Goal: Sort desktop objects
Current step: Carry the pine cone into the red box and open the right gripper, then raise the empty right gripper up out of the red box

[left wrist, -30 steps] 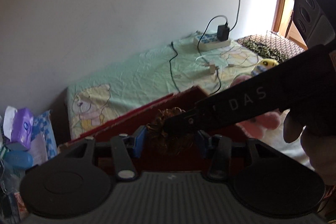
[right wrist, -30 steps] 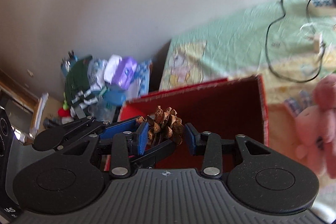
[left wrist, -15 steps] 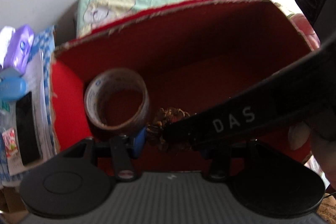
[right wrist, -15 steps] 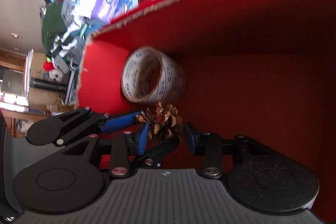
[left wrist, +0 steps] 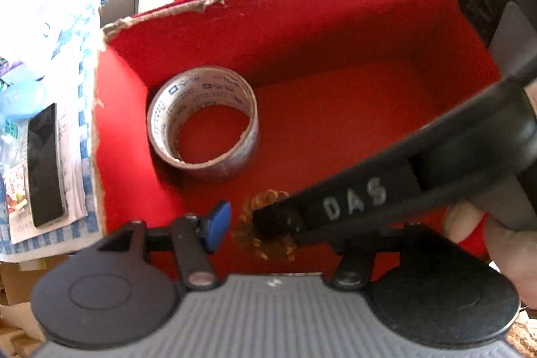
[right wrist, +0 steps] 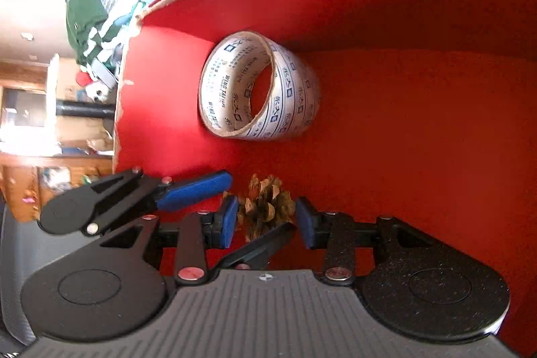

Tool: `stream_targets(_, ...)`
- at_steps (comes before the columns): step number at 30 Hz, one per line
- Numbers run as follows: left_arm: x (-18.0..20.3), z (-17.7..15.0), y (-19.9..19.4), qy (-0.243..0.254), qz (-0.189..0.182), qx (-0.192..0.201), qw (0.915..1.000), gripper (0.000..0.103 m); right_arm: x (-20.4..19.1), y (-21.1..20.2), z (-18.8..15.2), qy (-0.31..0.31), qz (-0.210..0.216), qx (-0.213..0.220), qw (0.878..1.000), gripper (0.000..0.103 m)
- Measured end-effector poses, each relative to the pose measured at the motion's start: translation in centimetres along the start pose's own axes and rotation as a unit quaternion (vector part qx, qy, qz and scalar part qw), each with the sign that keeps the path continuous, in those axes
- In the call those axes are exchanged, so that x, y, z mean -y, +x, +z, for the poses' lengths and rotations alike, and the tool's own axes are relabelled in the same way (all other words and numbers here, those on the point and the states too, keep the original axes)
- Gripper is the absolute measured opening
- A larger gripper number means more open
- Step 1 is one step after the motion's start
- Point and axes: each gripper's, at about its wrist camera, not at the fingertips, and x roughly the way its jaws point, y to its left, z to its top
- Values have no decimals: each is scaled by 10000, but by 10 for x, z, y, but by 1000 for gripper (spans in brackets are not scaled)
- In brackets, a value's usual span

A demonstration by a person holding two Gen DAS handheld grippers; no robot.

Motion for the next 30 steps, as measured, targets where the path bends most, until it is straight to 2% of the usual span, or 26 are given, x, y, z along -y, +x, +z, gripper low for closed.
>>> stream_targets(3, 4, -3, -10, 78, 144, 123, 9998, 60, 4, -6, -3, 103, 67, 179, 9998, 42)
stream_targets(7, 7, -5, -28, 112, 280, 430, 9986, 58, -1, -15, -9, -44, -122, 465, 9988, 42)
stream_targets(10, 17, -2, -36, 86, 31, 608, 9981, 57, 1, -30, -11, -132, -377, 724, 9966, 41)
stream_targets(13, 17, 0, -34, 48, -331, 620, 9975, 56, 7, -45, -9, -192, -616, 1033, 9926, 41)
stream_targets(17, 19, 13, -18, -49, -790, 427, 9959, 55, 14, -55, -7, -363, -1201, 1507, 9806, 41)
stream_targets(19, 19, 20, -10, -84, -979, 333, 9946, 55, 26, -55, -5, -75, -958, 1465, 9845, 40)
stream_targets(21, 22, 25, -3, -96, -1060, 214, 9941, 55, 31, -56, -6, 63, -909, 1491, 9846, 38)
stream_targets(26, 21, 33, 18, -183, -817, -191, 9963, 54, 26, -52, -9, -81, -964, 1620, 9821, 37)
stream_targets(28, 18, 33, 16, -241, -829, -194, 9961, 55, 25, -51, -9, -93, -984, 1684, 9808, 37)
stream_targets(30, 16, 32, 16, -185, -630, -199, 9976, 55, 26, -51, -8, -45, -981, 1696, 9806, 37)
